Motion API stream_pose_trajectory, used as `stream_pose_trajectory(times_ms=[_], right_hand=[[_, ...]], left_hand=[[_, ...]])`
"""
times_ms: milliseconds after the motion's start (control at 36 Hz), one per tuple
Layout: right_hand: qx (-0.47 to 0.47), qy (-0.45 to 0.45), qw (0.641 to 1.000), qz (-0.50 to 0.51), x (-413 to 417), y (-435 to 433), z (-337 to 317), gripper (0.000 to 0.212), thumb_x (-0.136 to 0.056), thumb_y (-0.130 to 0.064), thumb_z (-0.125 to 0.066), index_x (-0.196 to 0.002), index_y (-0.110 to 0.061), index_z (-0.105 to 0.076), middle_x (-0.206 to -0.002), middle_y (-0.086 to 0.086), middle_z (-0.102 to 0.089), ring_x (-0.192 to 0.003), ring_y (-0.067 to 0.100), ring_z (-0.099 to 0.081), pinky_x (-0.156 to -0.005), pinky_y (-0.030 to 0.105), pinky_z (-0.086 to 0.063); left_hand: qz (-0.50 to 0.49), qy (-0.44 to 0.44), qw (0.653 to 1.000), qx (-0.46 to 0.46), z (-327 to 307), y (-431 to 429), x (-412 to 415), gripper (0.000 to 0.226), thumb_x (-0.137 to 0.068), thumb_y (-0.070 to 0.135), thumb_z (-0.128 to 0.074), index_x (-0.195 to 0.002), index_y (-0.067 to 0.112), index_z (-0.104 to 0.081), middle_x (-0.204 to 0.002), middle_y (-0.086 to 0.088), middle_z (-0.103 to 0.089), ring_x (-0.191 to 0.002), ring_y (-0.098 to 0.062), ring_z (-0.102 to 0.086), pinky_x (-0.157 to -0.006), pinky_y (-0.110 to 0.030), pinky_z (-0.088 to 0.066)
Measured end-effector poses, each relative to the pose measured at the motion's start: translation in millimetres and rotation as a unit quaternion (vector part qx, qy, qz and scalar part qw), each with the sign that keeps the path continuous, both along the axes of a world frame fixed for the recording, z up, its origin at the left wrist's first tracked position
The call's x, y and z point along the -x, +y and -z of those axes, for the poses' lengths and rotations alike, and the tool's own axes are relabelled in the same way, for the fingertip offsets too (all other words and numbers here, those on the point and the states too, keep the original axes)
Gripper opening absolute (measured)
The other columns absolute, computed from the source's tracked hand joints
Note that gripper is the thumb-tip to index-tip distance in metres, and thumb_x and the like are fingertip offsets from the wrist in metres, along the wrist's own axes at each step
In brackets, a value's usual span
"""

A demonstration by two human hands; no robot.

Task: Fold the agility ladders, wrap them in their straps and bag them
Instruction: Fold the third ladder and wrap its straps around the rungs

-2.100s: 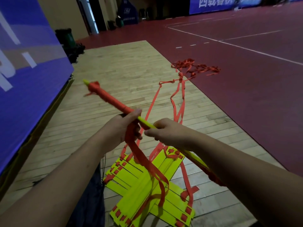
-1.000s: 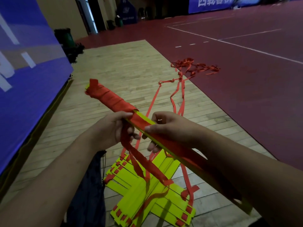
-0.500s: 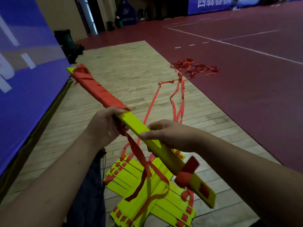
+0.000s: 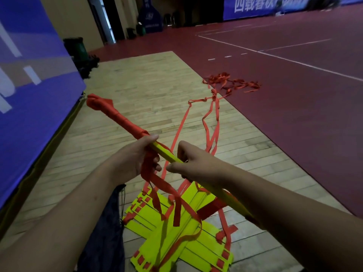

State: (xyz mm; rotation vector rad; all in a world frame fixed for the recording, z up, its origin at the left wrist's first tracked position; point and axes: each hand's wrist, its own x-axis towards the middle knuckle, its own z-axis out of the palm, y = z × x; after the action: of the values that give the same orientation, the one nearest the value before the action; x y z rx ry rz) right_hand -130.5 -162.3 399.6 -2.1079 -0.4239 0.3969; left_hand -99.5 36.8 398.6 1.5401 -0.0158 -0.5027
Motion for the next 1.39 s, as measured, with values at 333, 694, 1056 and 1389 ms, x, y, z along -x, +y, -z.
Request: stream_pose_trajectory(times_ms=[333,694,1056,1389], right_hand=[[-0.187,0.167,0.966,-0.065,-11,-13,3,0.021,-0.102,-0.017,-0.059,-0.113,0.0,-0.06,-0.089,0.013,-0.072,-0.082,0.029,-0.07,-0.07,0.034,-0.058],[-0.06,0.047,0.997,0.012,-5,-1,3,0.027,-0.096,-0.035,-0.066,-0.113,-0.021,-0.051,-0.109,0.006,-0.068,-0.093,0.017,-0.064,-0.073,0.029,-0.049],[-0.068,0.038,0.997,0.005,-7,-11,-7,0.031,-0.09,-0.038,-0.074,-0.103,-0.011,-0.066,-0.086,0.007,-0.072,-0.068,0.013,-0.067,-0.061,0.026,-0.054],[-0.008,-0.013,1.0,0.002,-3,0,4,0.024,-0.098,-0.021,-0.062,-0.111,-0.008,-0.046,-0.106,0.016,-0.069,-0.078,0.019,-0.06,-0.068,0.035,-0.052]], left_hand=[[-0.021,0.007,0.992,0.122,-15,10,4,0.03,-0.084,0.025,-0.054,-0.101,0.003,-0.066,-0.08,-0.015,-0.069,-0.069,-0.027,-0.071,-0.061,-0.032,-0.06],[-0.006,0.003,1.0,-0.001,-7,1,4,0.043,-0.082,0.053,-0.067,-0.081,0.011,-0.056,-0.067,-0.006,-0.05,-0.058,-0.023,-0.058,-0.056,-0.027,-0.053],[0.035,-0.018,0.997,0.06,-14,14,5,0.061,-0.047,0.053,-0.095,-0.09,0.012,-0.078,-0.076,-0.008,-0.067,-0.058,-0.014,-0.063,-0.047,-0.019,-0.051],[0.024,-0.008,0.999,-0.042,-5,-9,9,0.049,-0.088,0.054,-0.058,-0.098,0.006,-0.056,-0.07,-0.008,-0.056,-0.056,-0.016,-0.053,-0.051,-0.021,-0.047]])
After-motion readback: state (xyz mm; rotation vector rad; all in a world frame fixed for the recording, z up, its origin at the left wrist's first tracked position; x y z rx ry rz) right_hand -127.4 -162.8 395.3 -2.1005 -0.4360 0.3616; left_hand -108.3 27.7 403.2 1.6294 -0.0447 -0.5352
